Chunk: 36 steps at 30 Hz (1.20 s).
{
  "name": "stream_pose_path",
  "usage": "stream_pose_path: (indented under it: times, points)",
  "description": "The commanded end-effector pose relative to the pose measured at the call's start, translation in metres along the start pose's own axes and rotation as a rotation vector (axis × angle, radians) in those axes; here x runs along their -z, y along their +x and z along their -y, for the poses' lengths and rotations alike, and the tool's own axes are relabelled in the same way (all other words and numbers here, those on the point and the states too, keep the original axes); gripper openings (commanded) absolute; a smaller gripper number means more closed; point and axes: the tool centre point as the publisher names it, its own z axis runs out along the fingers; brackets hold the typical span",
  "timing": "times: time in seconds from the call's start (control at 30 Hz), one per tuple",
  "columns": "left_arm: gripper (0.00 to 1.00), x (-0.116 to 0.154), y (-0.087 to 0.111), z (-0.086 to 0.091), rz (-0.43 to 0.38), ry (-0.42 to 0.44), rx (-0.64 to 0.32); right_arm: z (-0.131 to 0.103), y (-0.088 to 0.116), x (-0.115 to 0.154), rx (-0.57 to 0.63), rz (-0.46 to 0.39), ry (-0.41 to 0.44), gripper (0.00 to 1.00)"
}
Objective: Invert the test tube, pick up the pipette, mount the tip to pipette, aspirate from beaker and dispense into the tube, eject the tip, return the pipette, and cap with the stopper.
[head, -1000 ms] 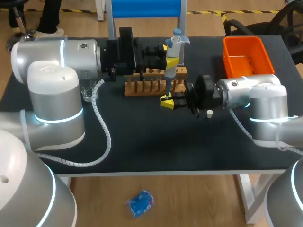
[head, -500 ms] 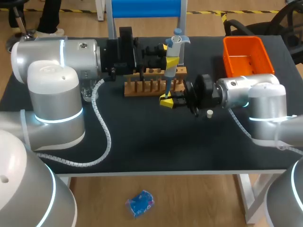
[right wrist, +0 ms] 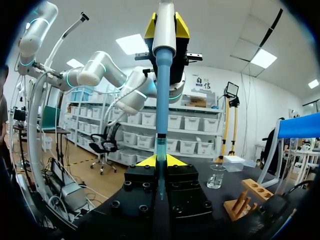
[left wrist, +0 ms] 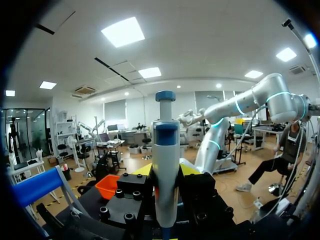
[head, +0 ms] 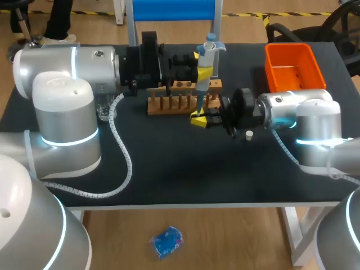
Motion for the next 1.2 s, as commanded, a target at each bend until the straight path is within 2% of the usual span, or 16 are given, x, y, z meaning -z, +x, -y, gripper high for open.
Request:
stream_pose_path:
  times: [0.03,0.43,0.7,1.2]
  points:
    - [0.00,-0.0011,0.0015,-0.0040,0.006,0.001,0.001,-0.0071,0.0009,-0.0001,0.003,0.007,0.002,0.00]
    - [0.00,-0.0011,0.0015,-0.0040,0.006,0.001,0.001,-0.0123,0.0003,0.0002,0.005,0.010,0.013,0.00]
    - [0.00,-0.0011,0.0015,-0.0040,0.006,0.001,0.001,-0.0126,0.0024,0.0003,-0.006,0.045,0.017,0.00]
    - [0.00,-0.0011,0.0015,-0.0040,0.006,0.001,0.001,-0.0144,0.0030,-0.0005,0.019,0.076,0.081,0.00]
